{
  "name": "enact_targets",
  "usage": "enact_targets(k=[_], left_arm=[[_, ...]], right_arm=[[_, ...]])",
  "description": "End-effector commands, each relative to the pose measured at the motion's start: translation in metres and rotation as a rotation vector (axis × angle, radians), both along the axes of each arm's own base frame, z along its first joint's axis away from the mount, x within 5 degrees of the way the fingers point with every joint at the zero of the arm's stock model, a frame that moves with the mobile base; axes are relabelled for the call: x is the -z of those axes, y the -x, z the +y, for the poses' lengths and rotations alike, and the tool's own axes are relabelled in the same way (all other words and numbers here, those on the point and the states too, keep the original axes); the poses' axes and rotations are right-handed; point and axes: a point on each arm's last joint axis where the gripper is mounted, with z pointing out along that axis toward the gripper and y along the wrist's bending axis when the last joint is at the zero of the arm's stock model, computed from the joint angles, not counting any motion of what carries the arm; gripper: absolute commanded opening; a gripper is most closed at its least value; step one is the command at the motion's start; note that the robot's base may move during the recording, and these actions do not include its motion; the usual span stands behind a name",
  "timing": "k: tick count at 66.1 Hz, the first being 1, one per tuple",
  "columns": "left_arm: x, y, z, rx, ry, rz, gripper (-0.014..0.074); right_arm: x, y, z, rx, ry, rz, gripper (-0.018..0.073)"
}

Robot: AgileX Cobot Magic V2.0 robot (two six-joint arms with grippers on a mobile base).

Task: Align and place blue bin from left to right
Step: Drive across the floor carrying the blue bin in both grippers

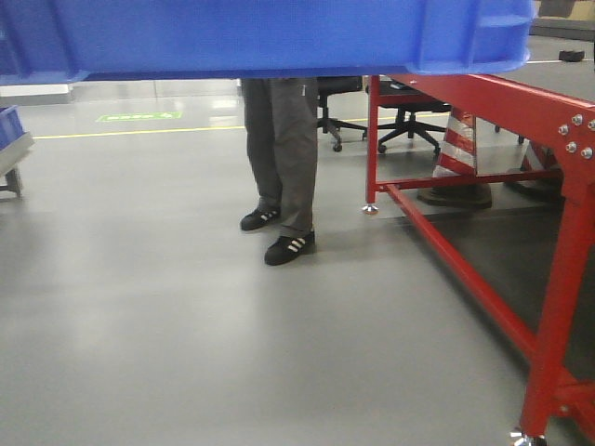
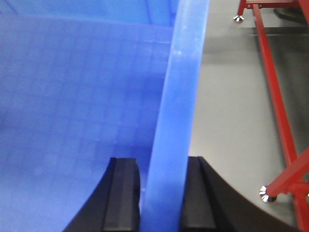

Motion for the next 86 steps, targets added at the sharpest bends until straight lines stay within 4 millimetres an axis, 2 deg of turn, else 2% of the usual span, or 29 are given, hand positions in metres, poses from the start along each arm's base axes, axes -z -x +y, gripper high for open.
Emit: enact_targets(k=[1, 86], left_arm=[[-0.0202, 0.0075, -0.0042, 0.038, 0.048, -0.125, -0.0111], [-0.0203, 0.0073, -0.0032, 0.032, 0.035, -0.128, -0.0111]], right_arm=[[-0.0200, 0.0075, 0.0013, -0.027, -0.042, -0.117, -0.0153], [-0.0200, 0.0075, 0.0013, -0.027, -0.042, -0.117, -0.0153]])
